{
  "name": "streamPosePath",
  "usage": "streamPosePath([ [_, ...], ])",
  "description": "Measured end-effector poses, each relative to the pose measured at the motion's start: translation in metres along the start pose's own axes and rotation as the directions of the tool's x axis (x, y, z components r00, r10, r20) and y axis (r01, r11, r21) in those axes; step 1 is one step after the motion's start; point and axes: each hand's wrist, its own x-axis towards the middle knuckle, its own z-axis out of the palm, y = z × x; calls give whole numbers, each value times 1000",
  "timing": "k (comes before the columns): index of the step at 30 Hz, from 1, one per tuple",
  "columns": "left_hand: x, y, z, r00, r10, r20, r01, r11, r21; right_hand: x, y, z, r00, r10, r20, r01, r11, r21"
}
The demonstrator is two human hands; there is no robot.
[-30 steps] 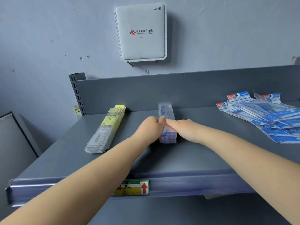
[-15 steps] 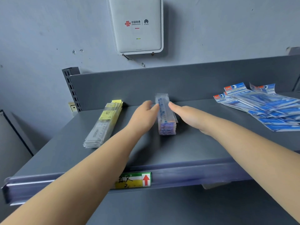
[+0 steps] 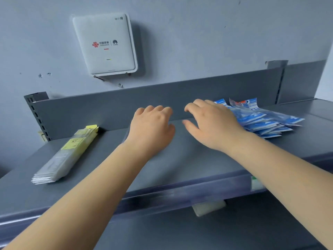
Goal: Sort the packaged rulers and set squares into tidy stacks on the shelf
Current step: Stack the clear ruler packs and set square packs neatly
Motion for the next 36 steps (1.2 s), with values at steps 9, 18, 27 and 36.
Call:
streamPosePath([
  [9, 49, 109, 43, 988, -26, 150, 35, 997, -62, -27, 141, -10, 998, 20, 58, -17, 998, -56],
  [18, 93, 159, 61, 897, -258, 360, 359, 900, -248, -32, 266, 0, 968, 138, 211, -196, 939, 282],
  [27, 101, 147, 81, 673, -375, 638, 724, 512, -463, -26, 303, 24, 730, 131, 670, -328, 928, 175],
  [36, 105, 150, 91, 705, -326, 630, 703, 440, -559, -11, 279, 32, 698, 177, 694, -471, 844, 258],
])
